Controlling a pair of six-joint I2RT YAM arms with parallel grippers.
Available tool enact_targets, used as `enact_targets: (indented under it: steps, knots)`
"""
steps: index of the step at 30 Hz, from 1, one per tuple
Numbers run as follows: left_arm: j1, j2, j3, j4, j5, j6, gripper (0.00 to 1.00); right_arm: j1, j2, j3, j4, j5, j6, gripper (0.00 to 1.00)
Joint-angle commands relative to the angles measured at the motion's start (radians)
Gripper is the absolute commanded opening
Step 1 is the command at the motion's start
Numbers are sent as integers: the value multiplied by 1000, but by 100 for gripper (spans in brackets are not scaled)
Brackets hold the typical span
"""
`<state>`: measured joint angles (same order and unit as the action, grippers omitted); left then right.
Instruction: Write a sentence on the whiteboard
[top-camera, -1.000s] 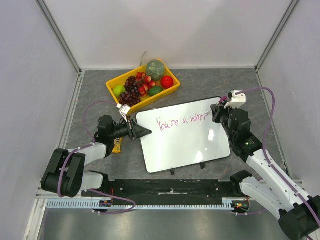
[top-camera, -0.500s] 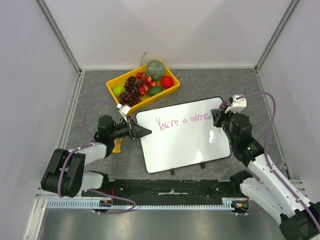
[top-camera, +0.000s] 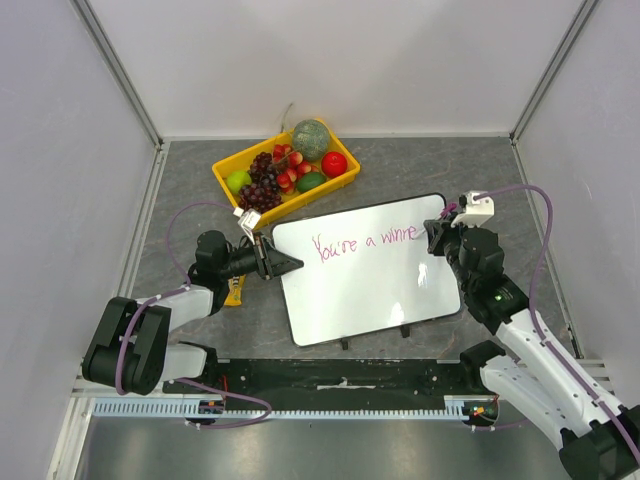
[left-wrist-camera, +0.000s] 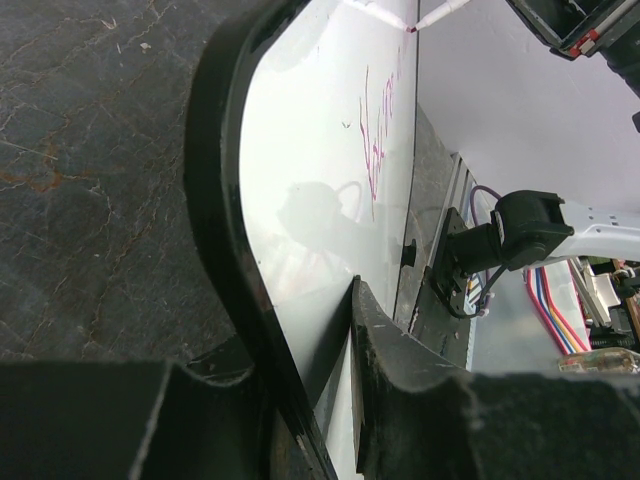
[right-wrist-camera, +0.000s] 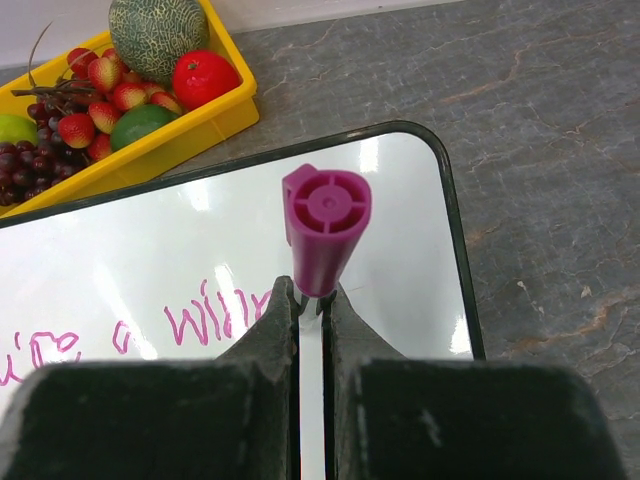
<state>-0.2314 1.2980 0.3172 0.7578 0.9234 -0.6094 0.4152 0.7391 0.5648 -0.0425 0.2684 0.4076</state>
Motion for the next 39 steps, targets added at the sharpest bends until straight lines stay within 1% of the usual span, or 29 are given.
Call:
enact_targets:
  steps: [1, 5, 15, 35, 36, 39]
  knots:
    - [-28, 20, -12, -60, -37, 188, 2, -3, 19, 46, -27, 49, -26, 0]
    - [-26, 21, -12, -60, -38, 189, 2, -3, 16, 67, -22, 64, -23, 0]
    - [-28, 20, -12, -60, -38, 189, 2, -3, -53, 109, -7, 80, -19, 0]
    - [-28, 20, -10, -60, -37, 189, 2, -6, 46, 138, 35, 65, -38, 0]
    - [-28, 21, -12, -60, -35, 189, 2, -6, 51, 139, 61, 63, -38, 0]
    - [-28, 20, -12, -60, -38, 189, 2, -6, 66, 138, 70, 61, -38, 0]
